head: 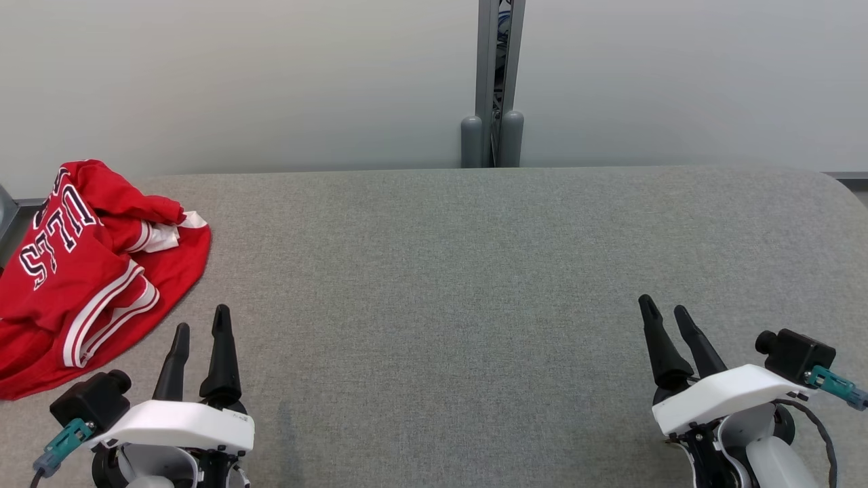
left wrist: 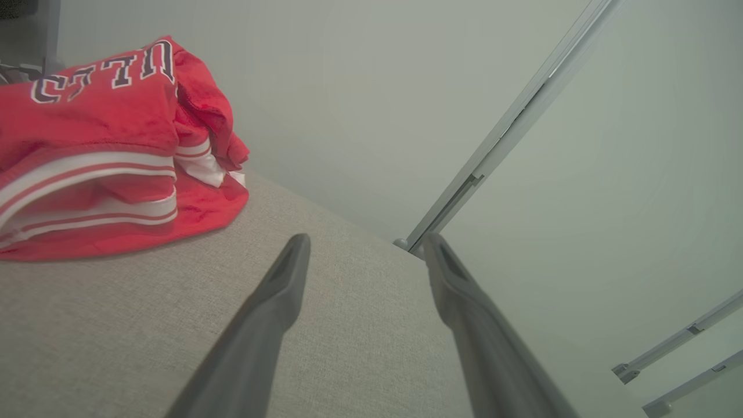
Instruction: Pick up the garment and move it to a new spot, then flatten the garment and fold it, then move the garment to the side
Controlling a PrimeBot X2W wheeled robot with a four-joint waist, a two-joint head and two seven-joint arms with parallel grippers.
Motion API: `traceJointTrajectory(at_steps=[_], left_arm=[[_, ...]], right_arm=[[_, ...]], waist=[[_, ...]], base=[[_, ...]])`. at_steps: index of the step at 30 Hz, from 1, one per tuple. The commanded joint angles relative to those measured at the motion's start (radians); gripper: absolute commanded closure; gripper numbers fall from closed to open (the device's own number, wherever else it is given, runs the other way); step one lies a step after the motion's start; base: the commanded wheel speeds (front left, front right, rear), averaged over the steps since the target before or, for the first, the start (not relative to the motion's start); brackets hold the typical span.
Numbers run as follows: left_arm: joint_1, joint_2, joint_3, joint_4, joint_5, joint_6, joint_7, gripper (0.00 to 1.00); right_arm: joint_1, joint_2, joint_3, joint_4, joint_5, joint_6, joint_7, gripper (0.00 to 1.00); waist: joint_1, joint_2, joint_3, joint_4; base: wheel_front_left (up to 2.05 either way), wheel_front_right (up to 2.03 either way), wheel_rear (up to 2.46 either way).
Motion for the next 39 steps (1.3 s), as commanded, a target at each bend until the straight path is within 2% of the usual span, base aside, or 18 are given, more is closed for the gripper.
traceJointTrajectory(at_steps=[1, 31, 39], left_arm=[[-0.003, 0.010, 0.001, -0.011, 0.023, 0.002, -0.008, 0.00], [0.040, 0.043, -0.030, -0.006, 0.316, 0.037, -0.075, 0.00], [0.053, 0.047, -0.039, -0.013, 0.375, 0.051, -0.057, 0.00]], right_arm=[[-0.022, -0.010, 0.003, -0.008, -0.021, 0.001, -0.012, 0.00], [-0.042, -0.013, 0.070, 0.060, -0.271, 0.002, -0.098, 0.00], [-0.044, -0.014, 0.086, 0.075, -0.326, 0.002, -0.099, 0.00]], waist=[[0.0000, 0.0000, 0.000, 0.000], [0.0000, 0.0000, -0.014, 0.003], [0.0000, 0.0000, -0.018, 0.001]], base=[[0.00, 0.00, 0.00], [0.00, 0.00, 0.00], [0.00, 0.00, 0.00]])
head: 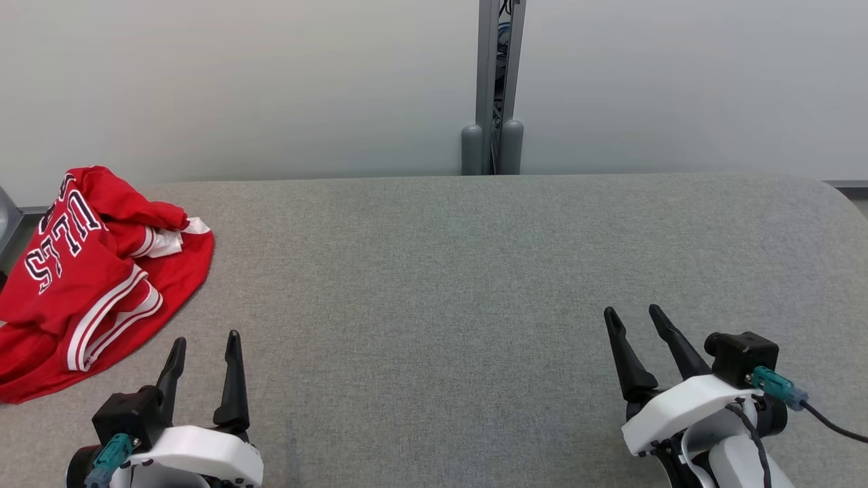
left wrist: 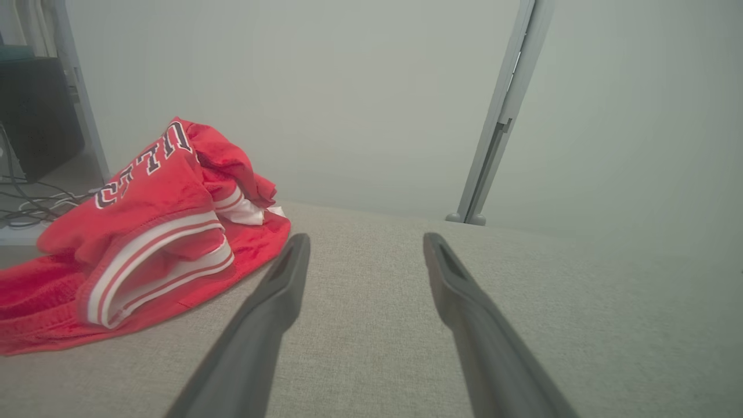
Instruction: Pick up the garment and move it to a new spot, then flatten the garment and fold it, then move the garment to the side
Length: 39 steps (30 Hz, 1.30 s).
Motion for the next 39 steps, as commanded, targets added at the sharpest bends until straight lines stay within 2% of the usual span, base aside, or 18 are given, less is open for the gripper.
traceJointTrajectory(at_steps=[1, 10, 21, 31, 39], left_arm=[[0.001, 0.008, -0.001, -0.013, 0.030, 0.010, 0.004, 0.00], [0.018, 0.016, -0.006, -0.039, 0.093, 0.030, -0.011, 0.00], [0.035, 0.021, -0.017, -0.051, 0.136, 0.023, 0.003, 0.00], [0.051, 0.032, -0.018, -0.070, 0.193, 0.048, -0.014, 0.00], [0.054, 0.038, -0.006, -0.076, 0.174, 0.062, -0.015, 0.00]], right_arm=[[-0.015, -0.008, 0.006, 0.000, -0.023, 0.002, 0.001, 0.00], [-0.007, -0.009, -0.018, 0.004, -0.071, 0.002, -0.023, 0.00], [-0.001, -0.010, -0.001, 0.007, -0.106, 0.002, -0.026, 0.00], [0.000, -0.011, -0.009, 0.009, -0.148, 0.002, -0.046, 0.00], [0.004, -0.011, -0.016, 0.010, -0.131, 0.002, -0.051, 0.00]], waist=[[0.0000, 0.0000, -0.001, -0.001], [0.0000, 0.0000, -0.007, -0.002], [0.0000, 0.0000, -0.012, -0.001], [0.0000, 0.0000, -0.016, -0.002], [0.0000, 0.0000, -0.014, 0.003]], base=[[0.00, 0.00, 0.00], [0.00, 0.00, 0.00], [0.00, 0.00, 0.00], [0.00, 0.00, 0.00], [0.00, 0.00, 0.00]])
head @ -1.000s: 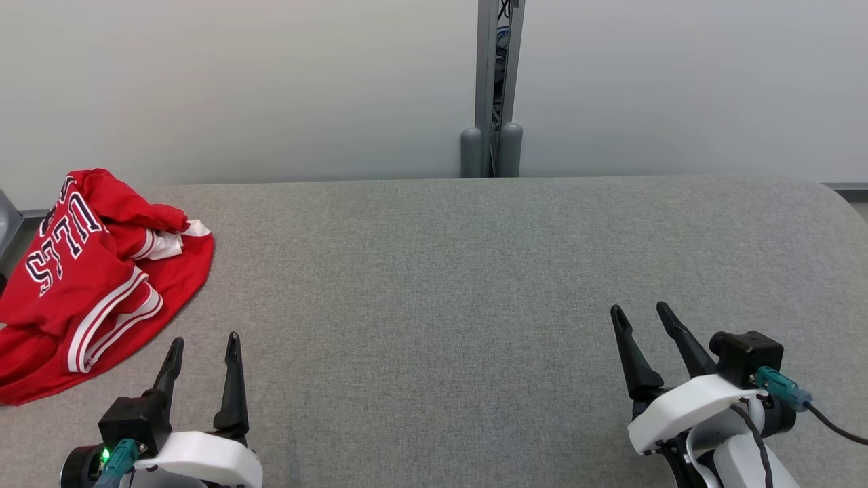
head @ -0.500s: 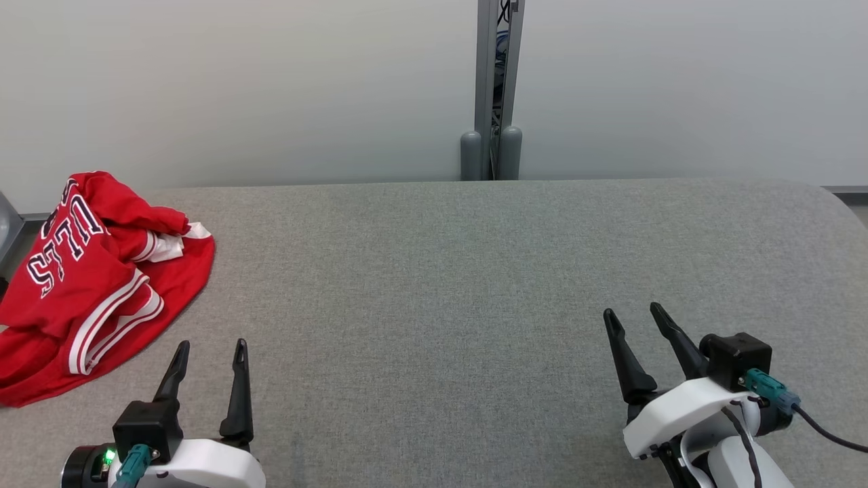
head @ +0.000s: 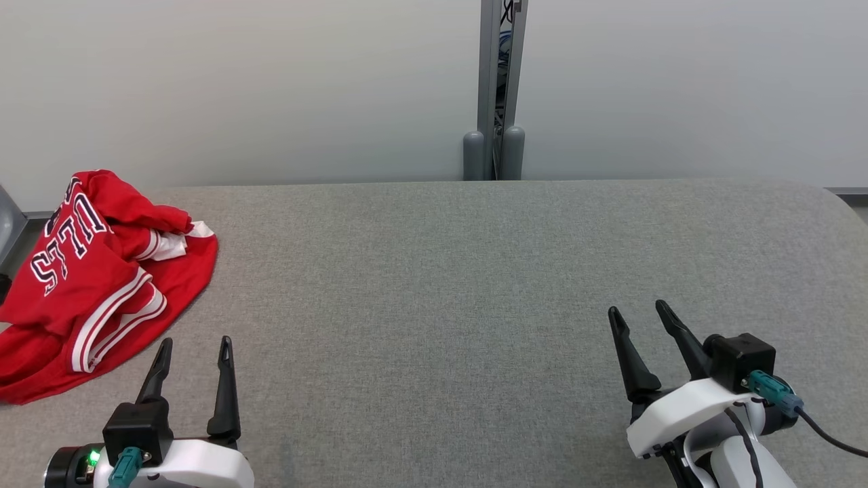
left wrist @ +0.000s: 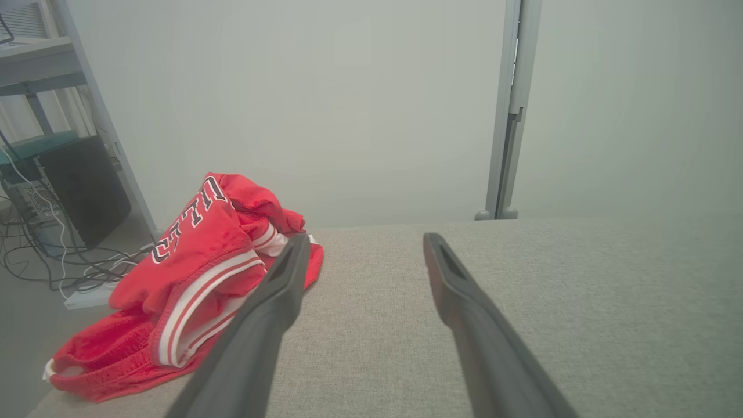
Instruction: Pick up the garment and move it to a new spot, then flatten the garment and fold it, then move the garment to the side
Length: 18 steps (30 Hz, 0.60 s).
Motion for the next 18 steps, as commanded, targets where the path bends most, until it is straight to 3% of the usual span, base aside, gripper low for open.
traceJointTrajectory(at_steps=[1, 9, 18], left_arm=[[0.009, 0.005, 0.004, -0.005, -0.003, 0.005, -0.004, 0.00], [0.009, 0.012, 0.006, -0.006, -0.010, 0.016, -0.009, 0.00], [0.011, 0.023, 0.022, -0.006, -0.020, 0.032, -0.015, 0.00]], right_arm=[[0.004, -0.007, -0.002, 0.003, 0.007, 0.002, -0.010, 0.00], [0.011, -0.007, -0.007, 0.009, 0.014, 0.002, -0.015, 0.00], [0.017, -0.007, 0.009, 0.015, 0.022, 0.002, -0.021, 0.00]], waist=[[0.0000, 0.0000, 0.000, 0.002], [0.0000, 0.0000, 0.000, 0.028], [0.0000, 0.0000, 0.001, 0.117]], base=[[0.00, 0.00, 0.00], [0.00, 0.00, 0.00], [0.00, 0.00, 0.00]])
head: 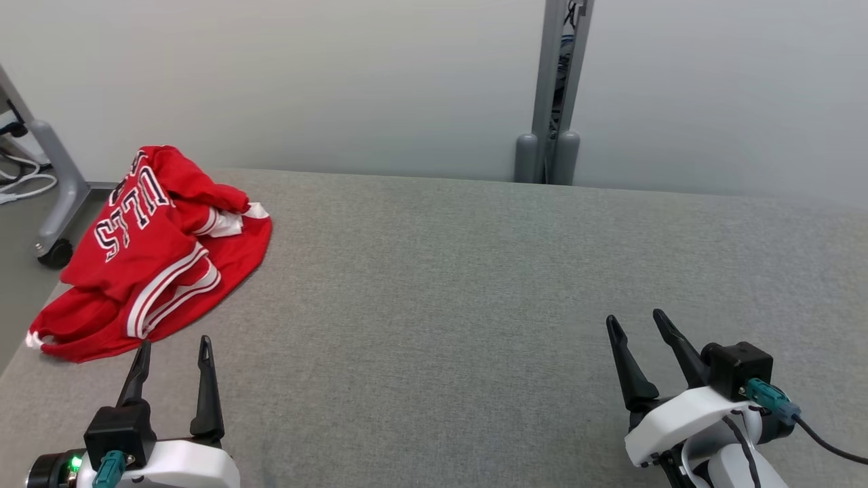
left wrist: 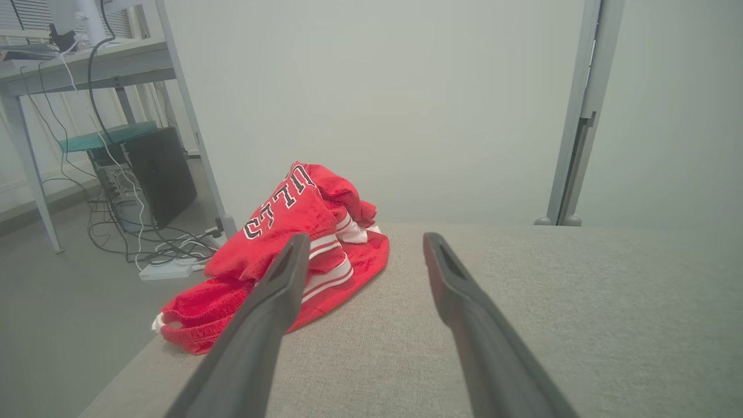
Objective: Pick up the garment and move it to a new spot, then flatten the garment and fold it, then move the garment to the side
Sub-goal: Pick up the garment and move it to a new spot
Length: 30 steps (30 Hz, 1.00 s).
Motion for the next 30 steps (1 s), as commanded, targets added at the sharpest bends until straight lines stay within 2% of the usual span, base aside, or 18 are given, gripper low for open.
traceJointTrajectory(at_steps=[1, 21, 30], left_arm=[[0.007, 0.003, 0.001, -0.001, -0.003, 0.009, -0.005, 0.00], [0.017, 0.012, -0.005, -0.017, -0.005, 0.040, 0.001, 0.00], [0.016, 0.018, -0.005, -0.017, -0.014, 0.042, -0.001, 0.00]], right_arm=[[0.008, -0.006, 0.008, 0.004, 0.005, 0.002, -0.009, 0.00], [0.007, -0.006, 0.066, 0.014, 0.025, 0.002, -0.020, 0.00], [-0.005, -0.006, 0.091, 0.015, 0.028, 0.002, -0.023, 0.00]], waist=[[0.0000, 0.0000, 0.001, 0.045], [0.0000, 0.0000, 0.003, 0.305], [0.0000, 0.0000, 0.010, 0.388]], base=[[0.00, 0.00, 0.00], [0.00, 0.00, 0.00], [0.00, 0.00, 0.00]])
